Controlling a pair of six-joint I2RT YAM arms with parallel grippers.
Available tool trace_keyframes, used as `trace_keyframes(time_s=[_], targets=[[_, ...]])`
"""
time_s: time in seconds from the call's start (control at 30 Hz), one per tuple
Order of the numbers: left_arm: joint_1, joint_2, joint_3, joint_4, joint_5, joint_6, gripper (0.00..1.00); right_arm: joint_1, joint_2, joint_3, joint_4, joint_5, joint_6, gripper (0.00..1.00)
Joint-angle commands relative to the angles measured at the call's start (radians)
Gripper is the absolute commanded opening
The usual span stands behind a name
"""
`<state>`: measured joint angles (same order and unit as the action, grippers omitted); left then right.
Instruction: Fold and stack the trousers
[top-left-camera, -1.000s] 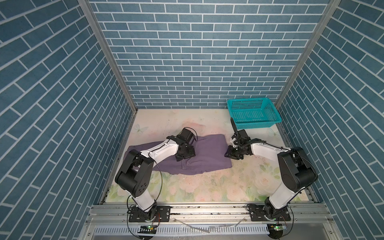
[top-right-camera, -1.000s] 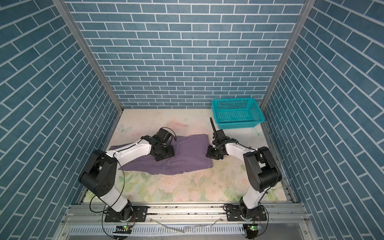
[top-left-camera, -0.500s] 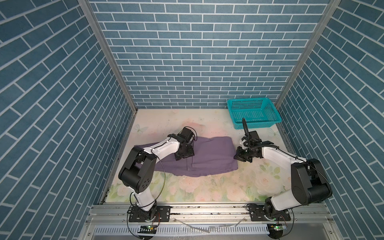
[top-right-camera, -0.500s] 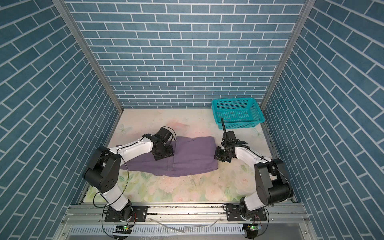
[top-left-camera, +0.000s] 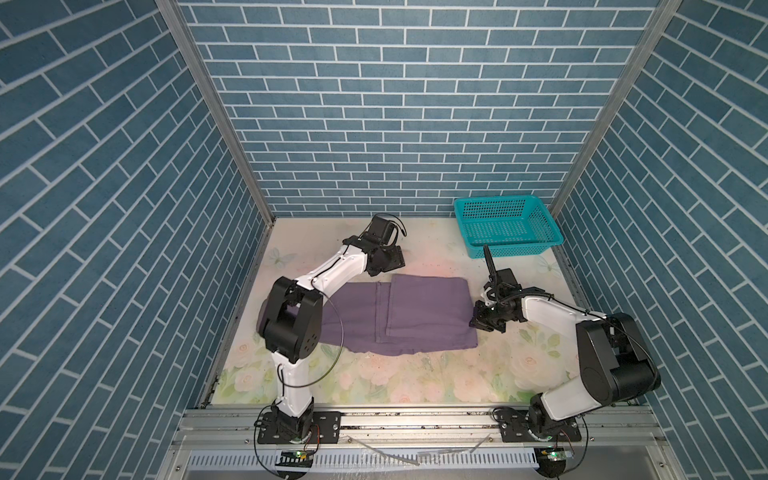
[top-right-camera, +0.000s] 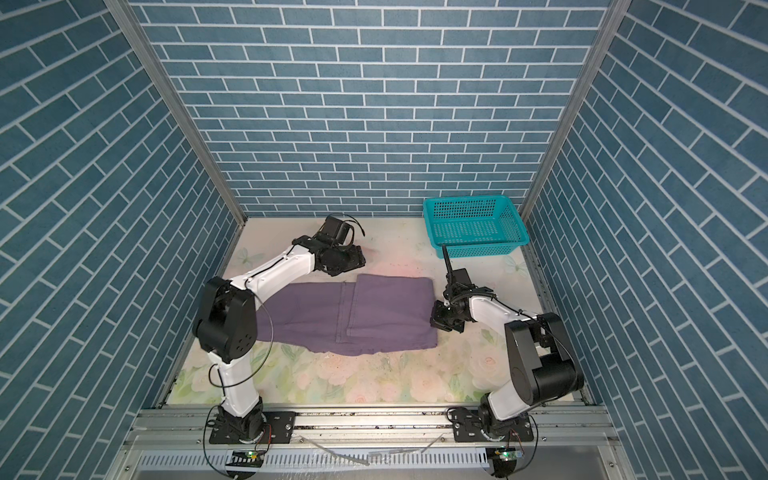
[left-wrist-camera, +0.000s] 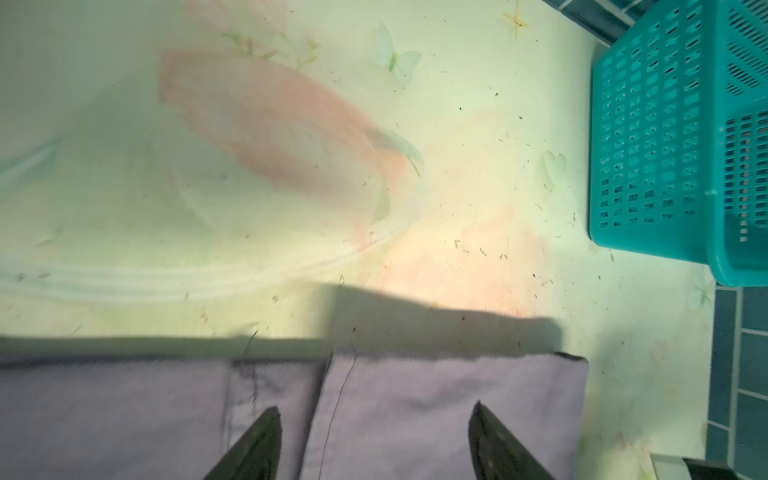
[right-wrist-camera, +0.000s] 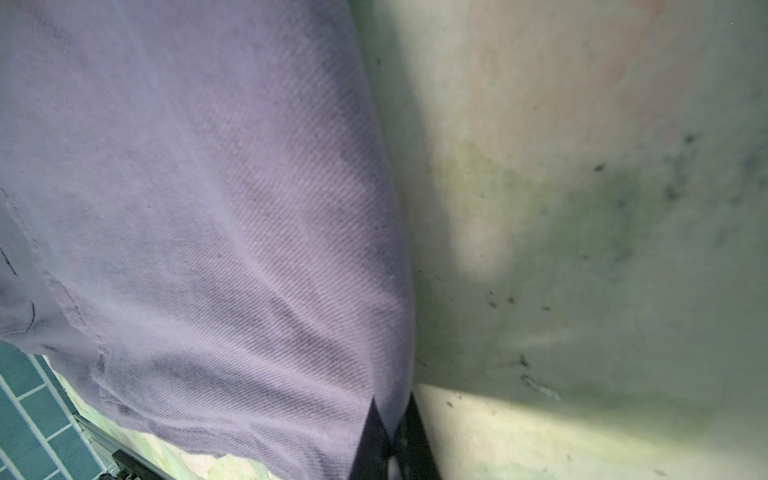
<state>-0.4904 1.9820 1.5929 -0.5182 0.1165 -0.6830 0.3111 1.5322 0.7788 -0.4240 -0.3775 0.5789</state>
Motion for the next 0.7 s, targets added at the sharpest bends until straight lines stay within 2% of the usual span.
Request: trace_keyframes(time_s=[0.0,0.07,0.17,0.23,0.27,0.3,0.33,0.37,0.4,0.53,0.67], targets=[[-0.028,0.097,0.069,-0.069,-0.022,0.045,0.71,-0.004,-0.011,-0.030,-0.021,0.037,0.004,0.00],[-0.033,0.146,0.111,-0.114,-0.045,0.048,0.64,-0.004,-0.013,-0.030,-0.019,0.039,0.006,0.00],[-0.040,0.204,0.166,-0.184,-0.090,0.048,0.61,-0.004,-0.017,-0.031,-0.019,0.042,0.006,0.00],[-0.044,0.228,0.184,-0.198,-0.095,0.051,0.54,-0.004,-0.017,-0.033,-0.021,0.044,0.005,0.00],[-0.046,0.239,0.195,-0.208,-0.099,0.053,0.44,-0.004,-0.017,-0.033,-0.021,0.045,0.005,0.00],[-0.049,0.251,0.209,-0.224,-0.105,0.057,0.28,-0.006,-0.017,-0.034,-0.022,0.046,0.004,0.00],[-0.053,0.258,0.224,-0.240,-0.111,0.059,0.16,-0.005,-0.017,-0.035,-0.023,0.048,0.005,0.00],[-0.055,0.264,0.237,-0.259,-0.116,0.063,0.06,-0.006,-0.018,-0.036,-0.024,0.051,0.006,0.00],[-0.057,0.263,0.248,-0.274,-0.119,0.068,0.00,-0.006,-0.020,-0.036,-0.023,0.053,0.006,0.00],[-0.057,0.222,0.279,-0.358,-0.186,0.085,0.00,-0.006,-0.017,-0.038,-0.027,0.060,0.004,0.00],[-0.056,0.168,0.353,-0.515,-0.275,0.120,0.00,-0.009,-0.019,-0.037,-0.035,0.070,0.001,0.00]])
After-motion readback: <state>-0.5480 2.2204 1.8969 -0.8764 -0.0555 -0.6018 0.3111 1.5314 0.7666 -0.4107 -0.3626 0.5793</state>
